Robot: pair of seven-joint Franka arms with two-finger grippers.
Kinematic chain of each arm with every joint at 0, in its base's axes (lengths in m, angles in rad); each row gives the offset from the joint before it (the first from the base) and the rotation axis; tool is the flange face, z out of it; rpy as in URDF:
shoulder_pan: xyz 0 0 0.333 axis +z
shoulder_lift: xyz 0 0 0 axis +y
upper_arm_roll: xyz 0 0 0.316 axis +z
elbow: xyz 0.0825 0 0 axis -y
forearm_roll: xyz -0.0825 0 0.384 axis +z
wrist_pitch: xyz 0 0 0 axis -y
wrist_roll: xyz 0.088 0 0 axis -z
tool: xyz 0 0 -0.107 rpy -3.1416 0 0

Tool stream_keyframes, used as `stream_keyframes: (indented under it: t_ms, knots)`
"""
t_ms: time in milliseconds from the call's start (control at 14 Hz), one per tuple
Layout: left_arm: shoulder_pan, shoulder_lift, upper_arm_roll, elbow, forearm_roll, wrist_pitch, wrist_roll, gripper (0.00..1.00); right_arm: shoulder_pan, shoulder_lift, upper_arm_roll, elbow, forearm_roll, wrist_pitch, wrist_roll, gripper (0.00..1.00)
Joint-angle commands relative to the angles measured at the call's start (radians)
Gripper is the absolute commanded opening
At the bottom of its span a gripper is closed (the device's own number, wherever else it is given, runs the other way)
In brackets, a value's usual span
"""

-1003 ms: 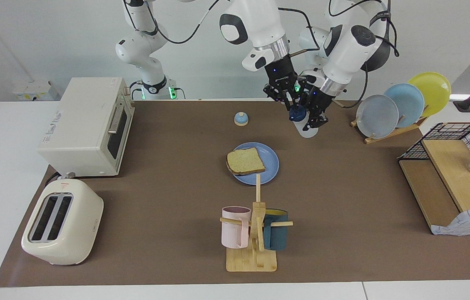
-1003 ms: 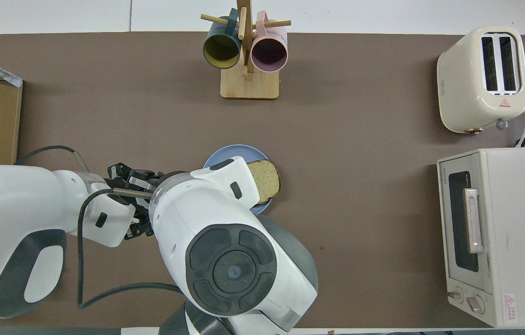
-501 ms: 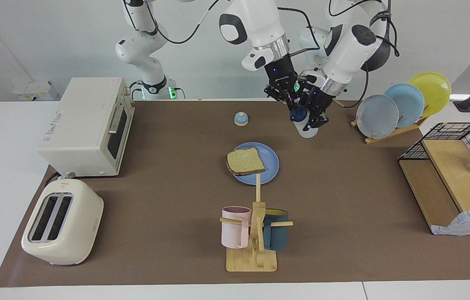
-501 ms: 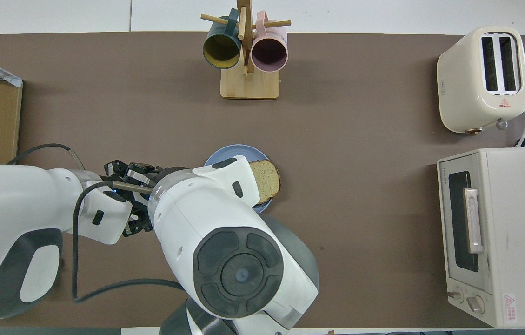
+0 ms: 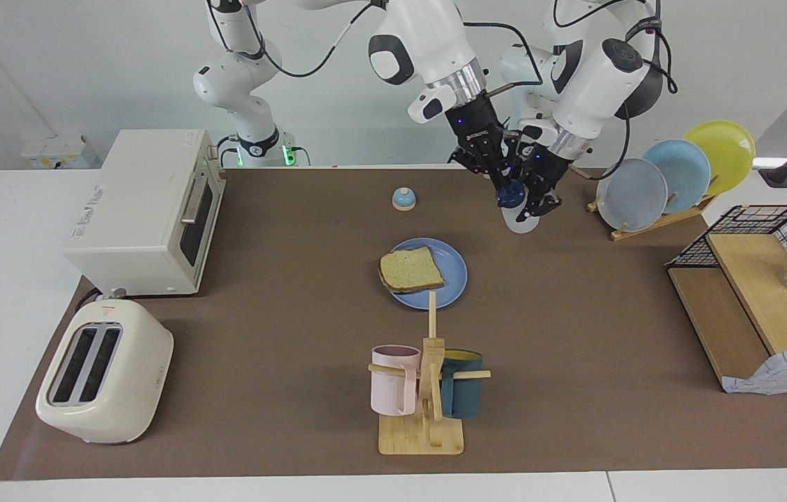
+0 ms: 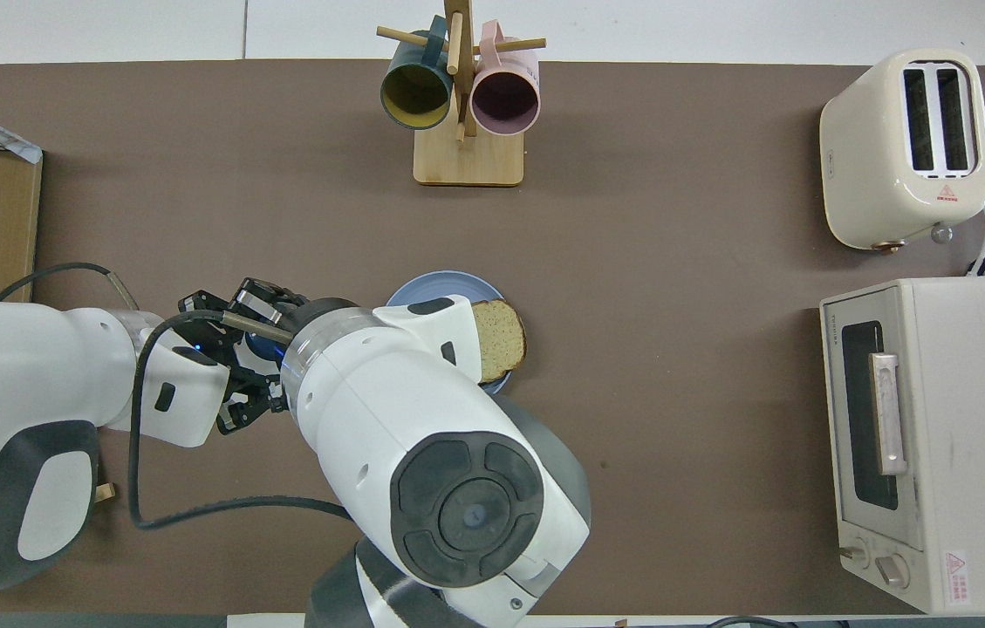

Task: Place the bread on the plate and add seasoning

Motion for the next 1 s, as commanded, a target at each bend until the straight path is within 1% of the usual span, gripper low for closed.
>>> stream_keyframes:
  t_ms: [0,430,645,860,931]
  knots:
    - [-0.025,-0.028,-0.016,-0.039,-0.006,-0.025,0.015,0.00,-0.025,0.026,0.006,0.006,-0.003,0.178,0.065,0.00]
    - [-0.025,-0.028,-0.034,-0.039,-0.004,-0.044,0.021,0.00,-0.025,0.032,0.005,-0.010,-0.003,0.270,0.109,0.00]
    - [-0.025,-0.029,-0.036,-0.039,0.002,-0.062,0.023,0.00,-0.023,0.032,0.006,-0.013,-0.001,0.296,0.114,0.00]
    - [-0.025,-0.029,-0.036,-0.039,0.005,-0.062,0.024,0.00,-0.023,0.032,0.005,-0.046,-0.003,0.382,0.154,0.00]
    - [-0.025,-0.029,-0.036,-0.039,0.005,-0.062,0.023,0.00,-0.023,0.032,0.005,-0.047,-0.003,0.385,0.154,0.00]
